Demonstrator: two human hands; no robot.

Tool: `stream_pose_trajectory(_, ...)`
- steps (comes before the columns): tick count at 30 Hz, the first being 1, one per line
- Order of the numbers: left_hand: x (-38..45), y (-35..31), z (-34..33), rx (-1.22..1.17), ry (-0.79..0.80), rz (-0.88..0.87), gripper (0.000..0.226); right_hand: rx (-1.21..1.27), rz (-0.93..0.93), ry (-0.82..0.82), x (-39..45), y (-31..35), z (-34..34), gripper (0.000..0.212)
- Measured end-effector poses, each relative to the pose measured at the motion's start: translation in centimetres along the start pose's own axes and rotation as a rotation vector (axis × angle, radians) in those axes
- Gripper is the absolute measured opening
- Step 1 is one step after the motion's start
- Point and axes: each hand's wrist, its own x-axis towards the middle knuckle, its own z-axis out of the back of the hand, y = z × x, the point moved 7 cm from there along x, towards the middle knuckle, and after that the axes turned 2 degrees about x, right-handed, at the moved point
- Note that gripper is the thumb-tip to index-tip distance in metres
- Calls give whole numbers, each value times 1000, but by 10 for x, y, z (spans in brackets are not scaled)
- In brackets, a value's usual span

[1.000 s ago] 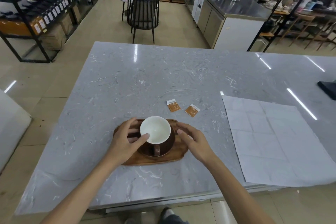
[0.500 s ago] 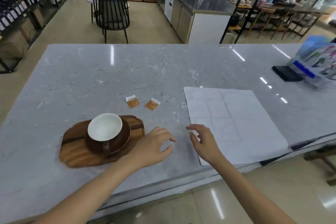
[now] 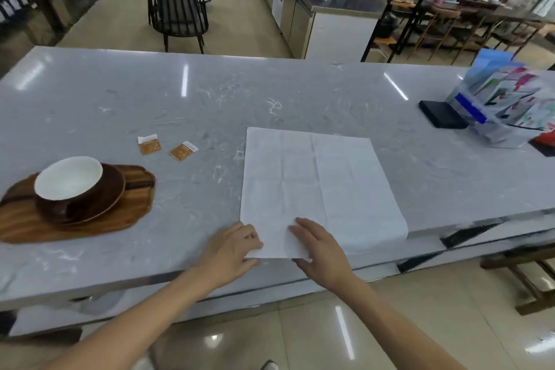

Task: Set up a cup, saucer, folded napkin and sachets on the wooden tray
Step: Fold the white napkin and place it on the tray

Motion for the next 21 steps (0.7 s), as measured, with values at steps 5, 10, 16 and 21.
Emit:
stream_pose_trajectory(5, -11, -5, 17, -164, -99, 128, 13, 52, 93, -113, -16, -6, 7, 68)
stream_pose_trajectory(10, -12, -1, 57, -334, -235, 240, 12, 32, 25, -289, -39, -39, 45, 60)
stream_pose_trajectory(16, -8, 8, 112, -319, -405, 287, 15, 33, -17, -447, -59, -84, 122, 47)
stream_pose_trajectory(21, 5, 7, 149, -344, -489, 297, 12, 45, 18, -564, -55, -105, 199, 11)
